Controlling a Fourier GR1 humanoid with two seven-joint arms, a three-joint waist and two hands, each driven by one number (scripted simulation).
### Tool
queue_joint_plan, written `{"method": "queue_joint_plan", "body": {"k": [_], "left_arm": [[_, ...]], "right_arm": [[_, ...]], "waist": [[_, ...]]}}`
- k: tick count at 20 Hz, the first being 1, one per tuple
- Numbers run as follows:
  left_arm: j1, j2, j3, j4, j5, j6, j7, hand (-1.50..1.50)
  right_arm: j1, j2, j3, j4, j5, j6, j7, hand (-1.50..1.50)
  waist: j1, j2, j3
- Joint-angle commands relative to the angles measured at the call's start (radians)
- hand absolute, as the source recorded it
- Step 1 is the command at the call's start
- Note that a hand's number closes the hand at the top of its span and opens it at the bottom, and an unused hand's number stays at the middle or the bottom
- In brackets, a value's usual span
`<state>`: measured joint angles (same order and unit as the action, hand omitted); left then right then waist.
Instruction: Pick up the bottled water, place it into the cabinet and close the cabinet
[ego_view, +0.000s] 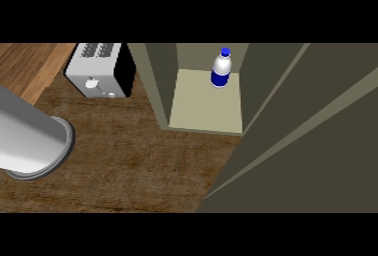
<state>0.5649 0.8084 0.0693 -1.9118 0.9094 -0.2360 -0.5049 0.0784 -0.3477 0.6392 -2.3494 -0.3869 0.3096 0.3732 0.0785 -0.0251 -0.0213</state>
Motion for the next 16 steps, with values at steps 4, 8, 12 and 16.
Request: {"method": "queue_joint_plan", "body": {"k": [4,8,12,16], "left_arm": [[0.029,0.021,0.056,0.022,0.028,-0.069,-0.020,-1.50],[0.036,0.044,0.092,0.025,0.051,-0.094,-0.013,-1.50],[0.036,0.045,0.093,0.035,0.055,-0.128,-0.018,-1.50],[0.037,0.062,0.135,0.060,0.078,-0.174,-0.028,-1.50]], "right_arm": [[-0.165,0.224,0.095,0.016,0.115,-0.167,0.124,1.50],[-0.200,0.290,0.100,0.067,0.107,-0.178,0.165,1.50],[-0.247,0.303,0.129,0.125,0.031,-0.124,0.243,1.50],[-0.326,0.313,0.131,0.156,-0.083,-0.046,0.296,1.50]], "waist": [[0.019,0.008,0.003],[0.033,0.022,0.006],[0.052,0.035,0.005],[0.072,0.037,0.008]]}}
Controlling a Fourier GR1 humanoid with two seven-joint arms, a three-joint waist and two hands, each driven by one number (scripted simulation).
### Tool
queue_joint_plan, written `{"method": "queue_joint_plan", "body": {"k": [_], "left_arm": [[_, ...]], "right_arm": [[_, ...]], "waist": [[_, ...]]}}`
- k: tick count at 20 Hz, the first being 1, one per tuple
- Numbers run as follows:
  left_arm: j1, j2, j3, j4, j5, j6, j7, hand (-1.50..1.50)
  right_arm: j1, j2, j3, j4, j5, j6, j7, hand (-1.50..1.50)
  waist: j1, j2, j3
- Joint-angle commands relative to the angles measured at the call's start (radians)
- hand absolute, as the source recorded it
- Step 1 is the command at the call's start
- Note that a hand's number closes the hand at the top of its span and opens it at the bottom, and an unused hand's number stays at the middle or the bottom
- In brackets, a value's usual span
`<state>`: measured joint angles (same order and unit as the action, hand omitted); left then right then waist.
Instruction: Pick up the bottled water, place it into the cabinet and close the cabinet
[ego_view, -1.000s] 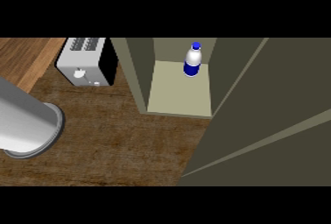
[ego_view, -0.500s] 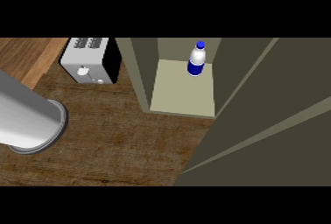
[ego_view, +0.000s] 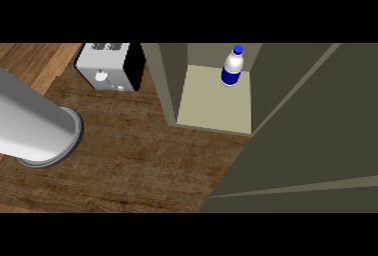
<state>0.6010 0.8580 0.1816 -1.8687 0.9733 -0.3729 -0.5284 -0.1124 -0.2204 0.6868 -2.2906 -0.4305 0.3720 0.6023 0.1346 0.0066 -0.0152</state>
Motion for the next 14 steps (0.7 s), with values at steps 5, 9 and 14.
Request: {"method": "queue_joint_plan", "body": {"k": [5,9,14], "left_arm": [[0.041,0.009,0.058,0.040,0.033,-0.071,-0.007,-1.50],[0.079,-0.005,0.076,0.036,0.027,-0.095,-0.016,-1.50],[0.123,-0.012,0.135,0.067,0.058,-0.157,-0.025,-1.50]], "right_arm": [[-0.255,0.208,-0.021,0.181,-0.162,-0.075,0.121,1.50],[-0.303,0.213,-0.112,0.297,-0.239,-0.135,0.129,1.50],[-0.537,0.218,-0.229,0.507,-0.384,-0.256,0.144,1.50]], "waist": [[-0.002,0.002,0.006],[-0.023,-0.001,0.009],[-0.045,-0.002,0.013]]}}
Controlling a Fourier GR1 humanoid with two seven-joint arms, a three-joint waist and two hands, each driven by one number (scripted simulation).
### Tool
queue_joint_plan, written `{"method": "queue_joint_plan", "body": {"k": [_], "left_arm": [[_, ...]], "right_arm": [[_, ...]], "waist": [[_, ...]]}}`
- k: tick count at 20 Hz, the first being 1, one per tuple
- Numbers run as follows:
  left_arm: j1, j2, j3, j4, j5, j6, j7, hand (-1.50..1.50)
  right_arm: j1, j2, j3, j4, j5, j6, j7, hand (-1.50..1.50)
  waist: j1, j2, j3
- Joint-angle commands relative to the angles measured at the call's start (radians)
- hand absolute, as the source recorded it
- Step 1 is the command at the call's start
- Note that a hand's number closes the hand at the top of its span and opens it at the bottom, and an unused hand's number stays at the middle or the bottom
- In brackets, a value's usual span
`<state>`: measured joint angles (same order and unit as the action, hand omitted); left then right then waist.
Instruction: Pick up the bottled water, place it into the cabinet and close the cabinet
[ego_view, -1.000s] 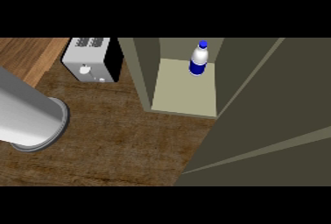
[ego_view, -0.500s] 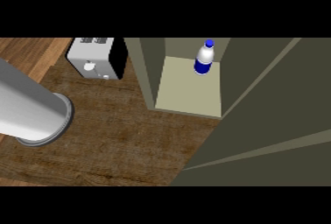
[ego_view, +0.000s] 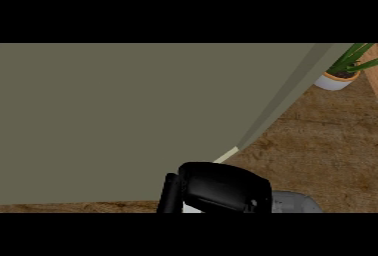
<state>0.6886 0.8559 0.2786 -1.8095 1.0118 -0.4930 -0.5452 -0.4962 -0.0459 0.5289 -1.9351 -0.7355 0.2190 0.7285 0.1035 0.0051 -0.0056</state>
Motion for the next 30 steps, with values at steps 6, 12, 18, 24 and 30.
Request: {"method": "queue_joint_plan", "body": {"k": [6,12,18,24,30], "left_arm": [[0.094,-0.054,0.090,0.019,0.022,-0.077,0.022,-1.50],[0.106,-0.110,0.145,0.080,-0.009,-0.180,0.007,-1.50],[0.023,-0.187,0.090,-0.002,-0.076,-0.061,0.079,-1.50],[0.080,-0.197,0.162,0.036,-0.066,-0.180,0.087,-1.50],[0.013,-0.208,0.132,0.001,-0.089,-0.101,0.119,-1.50]], "right_arm": [[-0.292,0.045,-0.202,0.391,-0.129,-0.067,-0.034,1.50],[-0.349,0.045,-0.295,0.626,-0.061,0.022,-0.166,1.50],[-0.468,0.044,-0.344,0.742,0.040,0.084,-0.285,1.50],[-0.568,0.018,-0.416,0.865,0.112,0.102,-0.385,1.50],[-0.619,-0.013,-0.447,0.854,0.175,0.036,-0.455,-1.50]], "waist": [[-0.065,-0.002,0.006],[-0.071,-0.002,0.005],[-0.085,-0.002,0.005],[-0.068,-0.001,0.005],[-0.079,0.002,0.005]]}}
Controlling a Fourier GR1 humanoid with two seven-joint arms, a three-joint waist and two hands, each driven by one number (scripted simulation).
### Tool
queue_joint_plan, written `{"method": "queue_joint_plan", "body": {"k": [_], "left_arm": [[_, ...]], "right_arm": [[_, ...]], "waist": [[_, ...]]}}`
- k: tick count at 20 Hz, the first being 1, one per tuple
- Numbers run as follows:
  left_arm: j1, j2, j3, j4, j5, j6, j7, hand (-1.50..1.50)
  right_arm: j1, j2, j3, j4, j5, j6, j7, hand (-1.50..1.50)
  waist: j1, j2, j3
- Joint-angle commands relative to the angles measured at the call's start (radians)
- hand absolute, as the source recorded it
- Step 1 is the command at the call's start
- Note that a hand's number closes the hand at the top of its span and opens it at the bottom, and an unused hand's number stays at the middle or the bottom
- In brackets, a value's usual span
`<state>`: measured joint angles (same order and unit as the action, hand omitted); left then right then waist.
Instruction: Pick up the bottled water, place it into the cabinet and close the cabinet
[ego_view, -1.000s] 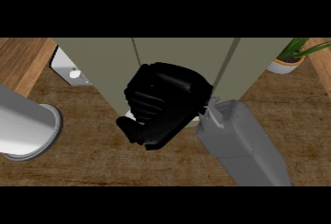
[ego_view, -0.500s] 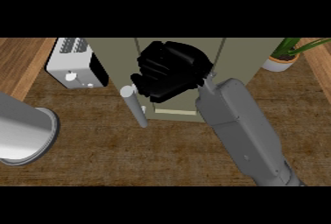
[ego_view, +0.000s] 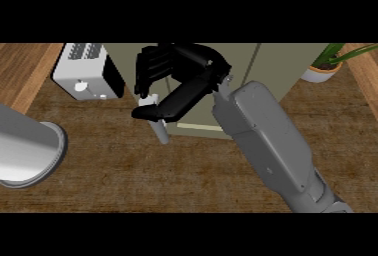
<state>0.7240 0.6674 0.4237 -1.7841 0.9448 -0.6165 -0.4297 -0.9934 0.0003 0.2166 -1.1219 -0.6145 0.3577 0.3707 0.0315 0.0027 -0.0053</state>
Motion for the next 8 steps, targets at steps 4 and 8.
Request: {"method": "queue_joint_plan", "body": {"k": [4,8], "left_arm": [[-0.026,-0.007,0.003,0.027,-0.008,-0.032,0.000,-1.50],[-0.046,-0.024,-0.026,0.018,-0.048,-0.039,0.004,-1.50]], "right_arm": [[-0.158,-0.072,-0.149,0.079,0.066,-0.127,-0.104,-1.50],[-0.159,-0.061,-0.134,0.095,0.078,-0.144,-0.120,-1.50]], "waist": [[0.006,0.006,0.003],[0.003,0.006,0.003]]}}
